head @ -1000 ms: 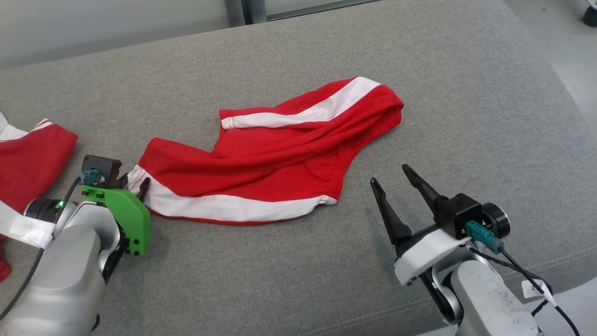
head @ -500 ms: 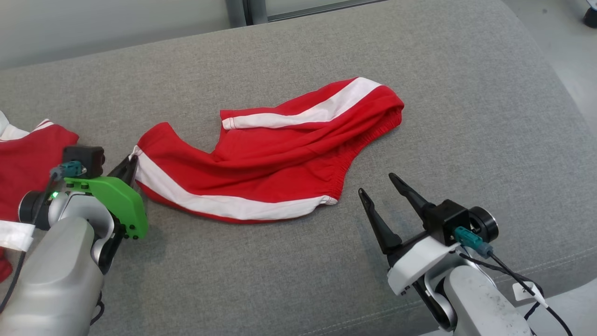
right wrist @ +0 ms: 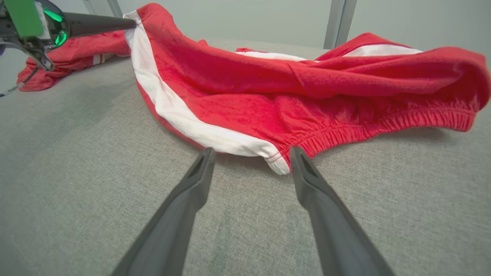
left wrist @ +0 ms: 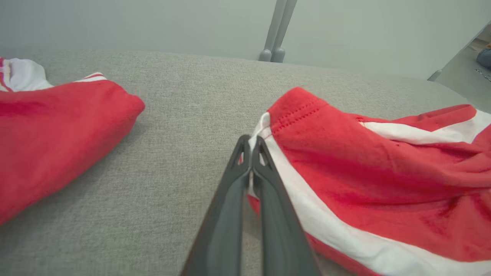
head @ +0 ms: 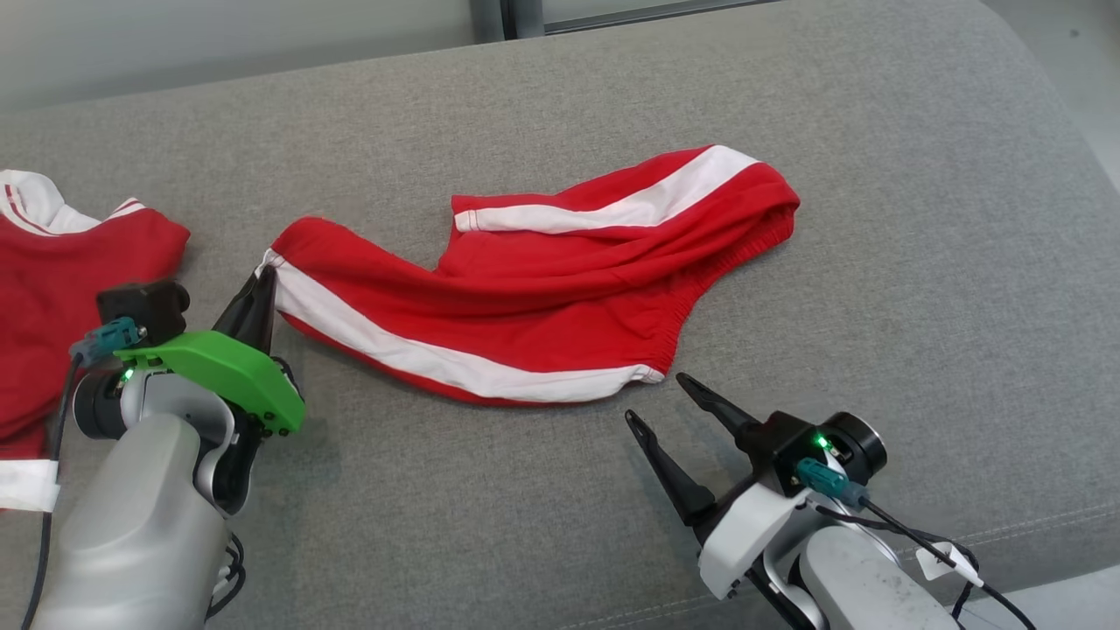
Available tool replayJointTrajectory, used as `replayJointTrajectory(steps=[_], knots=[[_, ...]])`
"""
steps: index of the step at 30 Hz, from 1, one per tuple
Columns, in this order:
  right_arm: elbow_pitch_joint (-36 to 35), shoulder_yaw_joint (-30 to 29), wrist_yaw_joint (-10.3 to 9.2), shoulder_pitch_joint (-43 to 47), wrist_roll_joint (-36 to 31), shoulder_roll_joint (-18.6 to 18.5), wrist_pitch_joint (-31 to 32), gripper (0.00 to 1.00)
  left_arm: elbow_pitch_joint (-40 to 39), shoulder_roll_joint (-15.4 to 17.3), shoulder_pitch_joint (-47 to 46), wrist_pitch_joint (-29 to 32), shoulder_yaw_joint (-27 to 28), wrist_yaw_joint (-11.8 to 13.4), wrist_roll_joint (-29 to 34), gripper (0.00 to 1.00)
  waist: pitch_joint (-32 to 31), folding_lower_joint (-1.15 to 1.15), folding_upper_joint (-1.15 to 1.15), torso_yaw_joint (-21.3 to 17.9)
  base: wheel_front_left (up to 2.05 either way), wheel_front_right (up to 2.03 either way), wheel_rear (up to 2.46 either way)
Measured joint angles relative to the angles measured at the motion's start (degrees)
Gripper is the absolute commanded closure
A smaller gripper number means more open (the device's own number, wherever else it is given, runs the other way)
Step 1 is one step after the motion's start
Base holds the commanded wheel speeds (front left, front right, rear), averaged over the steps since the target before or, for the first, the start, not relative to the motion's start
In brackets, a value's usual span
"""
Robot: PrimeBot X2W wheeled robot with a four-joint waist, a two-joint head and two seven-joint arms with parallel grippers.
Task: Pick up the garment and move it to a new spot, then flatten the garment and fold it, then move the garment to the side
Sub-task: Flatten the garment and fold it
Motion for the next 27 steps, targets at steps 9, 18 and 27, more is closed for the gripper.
replayJointTrajectory(steps=[9, 18, 27], knots=[[5.75, -0.68, 0.00, -1.30, -0.37, -0.03, 0.00, 0.00, -2.49, -0.90, 2.65, -1.26, 0.00, 0.00, -0.08, 1.00, 1.12, 0.00, 0.00, 2.47, 0.00, 0.00, 0.00], [9.87, -2.38, -0.01, -4.03, 0.14, 0.05, 0.00, 0.00, -5.47, -1.65, 3.55, -1.76, -0.14, -0.02, 0.75, 1.00, 2.10, 0.00, 0.00, 4.47, 0.00, 0.00, 0.00], [12.27, -0.97, 0.01, -6.32, 0.52, 0.20, 0.00, 0.00, -7.36, -1.56, 4.42, -2.01, -0.24, -0.43, 1.70, 1.00, 2.36, 0.00, 0.00, 5.90, 0.00, 0.00, 0.00]])
